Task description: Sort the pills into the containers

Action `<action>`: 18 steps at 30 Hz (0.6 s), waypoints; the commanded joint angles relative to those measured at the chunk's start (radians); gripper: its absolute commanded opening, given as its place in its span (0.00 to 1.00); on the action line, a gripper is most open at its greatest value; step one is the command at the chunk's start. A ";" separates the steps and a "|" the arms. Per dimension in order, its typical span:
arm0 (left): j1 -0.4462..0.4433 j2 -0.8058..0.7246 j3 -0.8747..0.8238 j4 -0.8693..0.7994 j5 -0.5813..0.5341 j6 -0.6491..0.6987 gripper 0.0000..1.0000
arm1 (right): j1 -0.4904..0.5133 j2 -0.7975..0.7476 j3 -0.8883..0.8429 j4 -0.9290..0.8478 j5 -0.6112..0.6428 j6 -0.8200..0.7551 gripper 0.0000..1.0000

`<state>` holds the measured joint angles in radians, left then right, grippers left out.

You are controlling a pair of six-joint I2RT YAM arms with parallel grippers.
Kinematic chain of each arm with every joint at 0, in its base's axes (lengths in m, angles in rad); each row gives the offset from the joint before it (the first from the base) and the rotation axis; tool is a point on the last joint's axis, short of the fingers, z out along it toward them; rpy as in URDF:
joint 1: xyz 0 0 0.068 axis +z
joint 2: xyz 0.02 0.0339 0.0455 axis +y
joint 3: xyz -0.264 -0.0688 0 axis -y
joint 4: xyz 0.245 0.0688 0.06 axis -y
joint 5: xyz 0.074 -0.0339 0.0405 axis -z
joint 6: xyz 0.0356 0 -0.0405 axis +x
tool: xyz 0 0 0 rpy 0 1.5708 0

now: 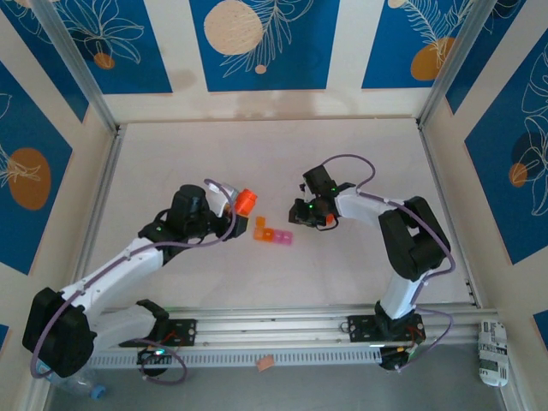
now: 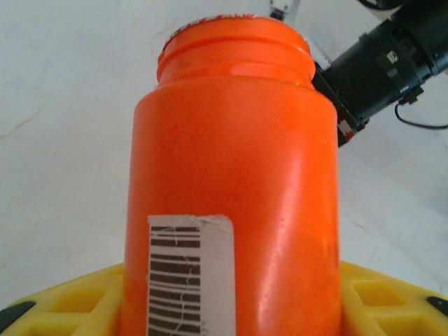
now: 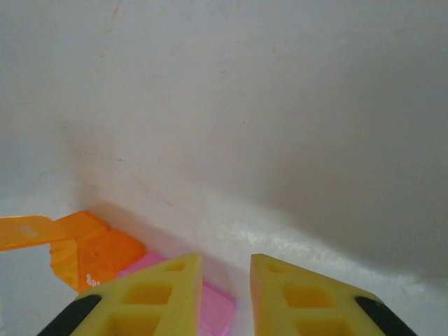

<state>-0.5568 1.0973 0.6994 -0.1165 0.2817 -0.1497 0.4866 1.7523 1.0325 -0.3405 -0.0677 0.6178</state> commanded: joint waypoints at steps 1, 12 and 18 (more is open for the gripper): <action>-0.018 -0.019 -0.032 -0.002 -0.021 -0.036 0.00 | 0.003 0.019 0.026 0.015 -0.033 -0.015 0.26; -0.068 -0.020 -0.097 -0.032 -0.041 -0.079 0.00 | 0.017 0.044 0.023 0.024 -0.057 -0.012 0.24; -0.085 -0.011 -0.124 -0.024 -0.046 -0.094 0.00 | 0.038 0.049 0.017 0.023 -0.064 -0.012 0.23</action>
<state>-0.6273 1.0939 0.5911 -0.1459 0.2481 -0.2222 0.5110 1.7851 1.0344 -0.3141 -0.0982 0.6178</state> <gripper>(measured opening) 0.533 0.231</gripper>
